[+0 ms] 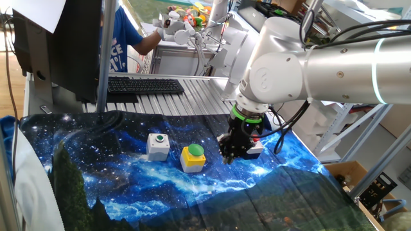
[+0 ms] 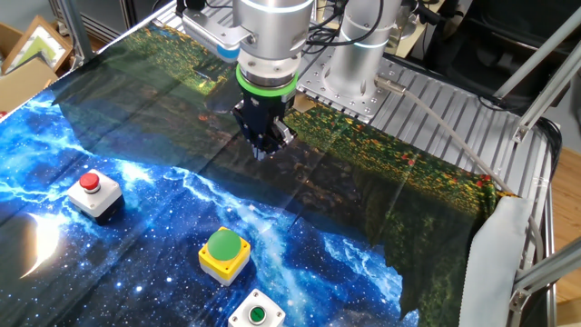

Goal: Press three buttons from left to right in sequence

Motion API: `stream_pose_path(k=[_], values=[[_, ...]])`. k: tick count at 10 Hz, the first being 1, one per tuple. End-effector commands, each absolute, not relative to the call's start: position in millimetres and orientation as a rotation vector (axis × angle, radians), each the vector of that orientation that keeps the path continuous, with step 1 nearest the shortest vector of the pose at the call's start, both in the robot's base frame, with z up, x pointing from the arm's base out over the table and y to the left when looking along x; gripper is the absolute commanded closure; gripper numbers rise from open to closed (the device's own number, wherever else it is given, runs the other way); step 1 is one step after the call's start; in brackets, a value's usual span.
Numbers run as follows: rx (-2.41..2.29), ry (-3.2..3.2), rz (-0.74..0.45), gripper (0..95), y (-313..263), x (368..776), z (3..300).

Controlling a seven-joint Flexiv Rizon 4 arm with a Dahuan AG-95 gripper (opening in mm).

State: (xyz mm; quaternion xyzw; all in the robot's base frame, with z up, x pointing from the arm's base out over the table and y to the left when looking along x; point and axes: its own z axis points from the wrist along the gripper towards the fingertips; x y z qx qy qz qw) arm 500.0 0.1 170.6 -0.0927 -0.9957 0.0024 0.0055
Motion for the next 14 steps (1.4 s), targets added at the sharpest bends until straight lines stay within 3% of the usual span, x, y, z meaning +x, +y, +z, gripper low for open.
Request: stream_pose_path(k=[1,2,3,4,5,7,9,10,11,14], values=[[-0.310,-3.116,0.008,19.0,0.0,499.9,170.2],[-0.318,-3.115,0.007,0.0,0.0,499.9,170.2],[-0.336,-3.113,0.002,19.0,0.0,499.9,170.2],[-0.339,-3.114,-0.004,19.0,0.0,499.9,170.2],[-0.339,-3.113,-0.017,38.0,0.0,499.9,170.2],[-0.334,-3.114,-0.021,38.0,-0.1,499.8,170.4],[-0.327,-3.115,-0.016,76.0,-0.2,499.8,170.5],[-0.319,-3.116,-0.013,76.0,-0.2,499.7,170.5],[-0.312,-3.117,-0.013,95.0,-0.2,499.7,170.5],[-0.296,-3.118,-0.013,95.0,-0.2,499.7,170.6]])
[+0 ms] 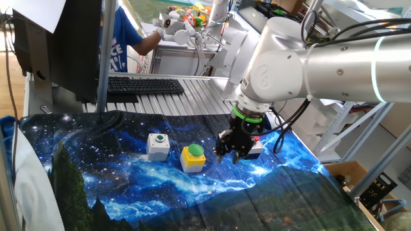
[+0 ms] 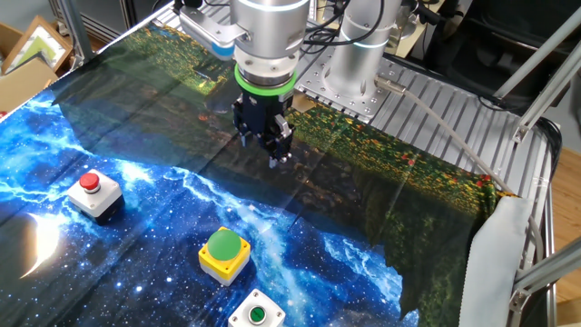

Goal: Press three buttons from left to right in sequence

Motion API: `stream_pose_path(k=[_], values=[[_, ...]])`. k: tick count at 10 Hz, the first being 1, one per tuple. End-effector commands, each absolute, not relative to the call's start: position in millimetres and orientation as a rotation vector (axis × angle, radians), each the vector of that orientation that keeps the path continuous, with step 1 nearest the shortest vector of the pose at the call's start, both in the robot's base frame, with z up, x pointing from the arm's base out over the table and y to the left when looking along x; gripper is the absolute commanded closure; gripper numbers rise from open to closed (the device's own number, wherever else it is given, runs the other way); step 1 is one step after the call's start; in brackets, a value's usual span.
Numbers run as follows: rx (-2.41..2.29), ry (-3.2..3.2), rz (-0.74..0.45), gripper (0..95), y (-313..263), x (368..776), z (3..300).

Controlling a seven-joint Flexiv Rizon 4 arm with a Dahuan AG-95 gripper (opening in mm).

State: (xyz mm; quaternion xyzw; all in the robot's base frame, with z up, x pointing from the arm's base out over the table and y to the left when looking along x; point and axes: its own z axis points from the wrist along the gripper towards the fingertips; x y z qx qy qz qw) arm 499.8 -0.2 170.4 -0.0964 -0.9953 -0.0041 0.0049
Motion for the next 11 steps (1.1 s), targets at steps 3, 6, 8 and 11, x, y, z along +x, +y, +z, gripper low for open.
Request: stream_pose_path(k=[3,6,8,11], values=[[-0.225,-3.124,-0.016,95.0,-0.2,499.8,170.6],[-0.212,-3.124,-0.018,95.0,-0.2,499.8,170.7],[-0.212,-3.124,-0.018,95.0,-0.2,499.8,170.7],[-0.212,-3.124,-0.018,95.0,-0.2,499.8,170.7]])
